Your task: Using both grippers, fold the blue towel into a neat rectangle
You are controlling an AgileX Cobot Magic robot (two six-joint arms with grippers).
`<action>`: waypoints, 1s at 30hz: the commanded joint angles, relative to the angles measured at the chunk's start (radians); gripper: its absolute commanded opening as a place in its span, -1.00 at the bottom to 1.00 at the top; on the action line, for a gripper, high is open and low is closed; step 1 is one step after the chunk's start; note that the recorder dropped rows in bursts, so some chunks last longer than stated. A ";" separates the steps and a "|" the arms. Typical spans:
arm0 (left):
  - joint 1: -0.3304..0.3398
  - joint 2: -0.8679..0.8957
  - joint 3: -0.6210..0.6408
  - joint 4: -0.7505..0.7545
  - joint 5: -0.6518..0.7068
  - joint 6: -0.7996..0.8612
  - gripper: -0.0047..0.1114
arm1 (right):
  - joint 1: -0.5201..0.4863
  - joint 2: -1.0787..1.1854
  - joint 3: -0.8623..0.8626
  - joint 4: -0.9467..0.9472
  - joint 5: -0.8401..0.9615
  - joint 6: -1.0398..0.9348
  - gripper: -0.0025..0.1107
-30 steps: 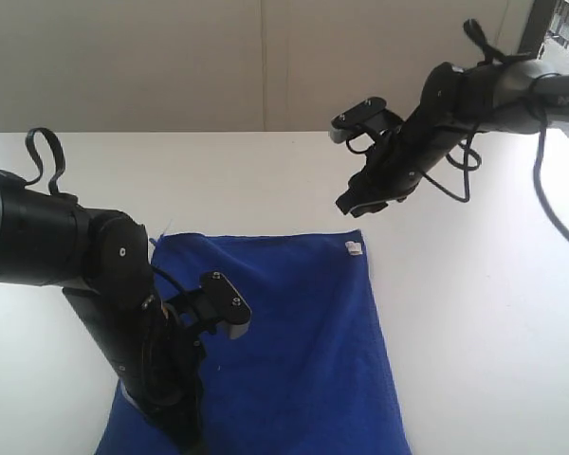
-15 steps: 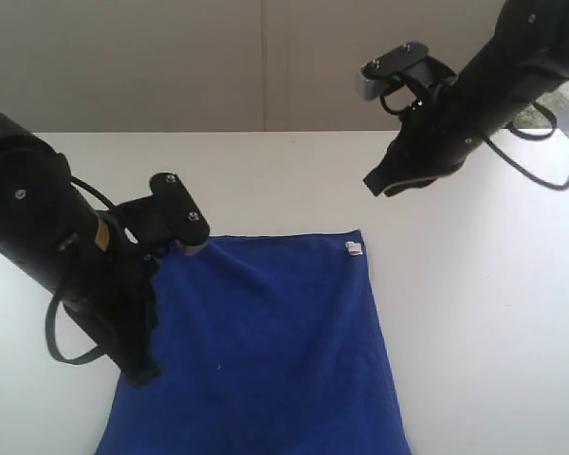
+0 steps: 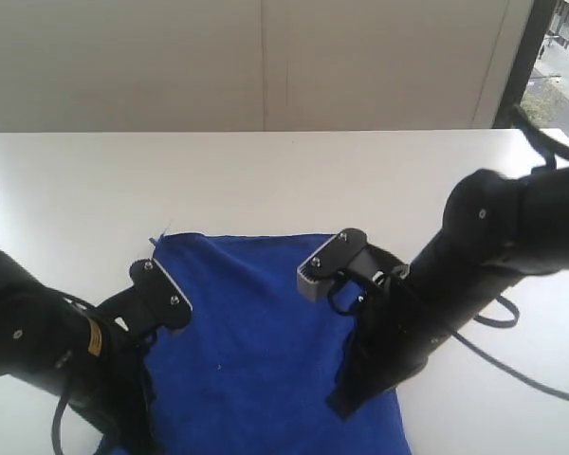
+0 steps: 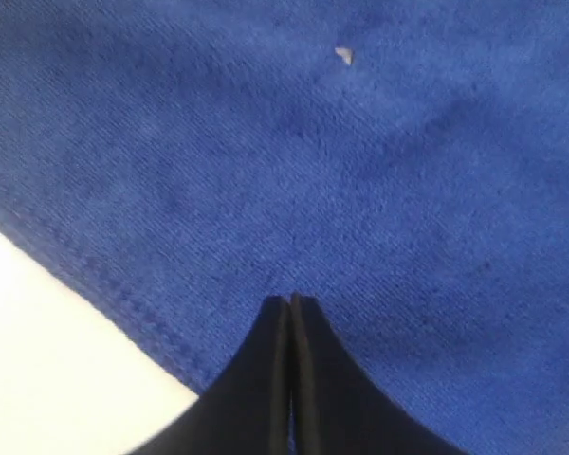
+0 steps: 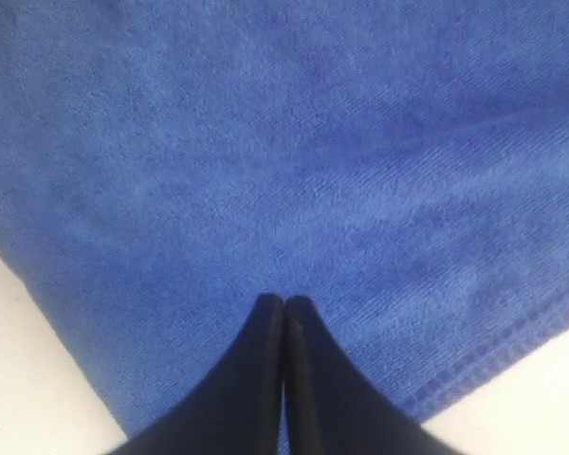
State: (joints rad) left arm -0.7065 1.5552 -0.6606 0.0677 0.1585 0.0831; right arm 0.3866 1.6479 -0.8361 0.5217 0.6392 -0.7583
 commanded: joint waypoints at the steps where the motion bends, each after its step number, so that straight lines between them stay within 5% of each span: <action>1: -0.004 0.022 0.048 -0.022 0.042 -0.022 -0.92 | 0.012 -0.011 0.073 -0.001 -0.089 0.028 -0.96; 23: -0.004 -0.019 0.103 -0.041 0.205 -0.040 -0.92 | 0.012 0.036 0.197 -0.131 -0.129 0.199 -0.96; 30: -0.004 -0.042 0.101 -0.037 0.069 -0.024 -0.92 | 0.012 -0.016 0.181 -0.129 -0.145 0.199 -0.96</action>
State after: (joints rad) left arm -0.7065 1.5176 -0.5798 0.0356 0.2399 0.0550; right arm 0.3999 1.6528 -0.6617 0.4483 0.4798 -0.5629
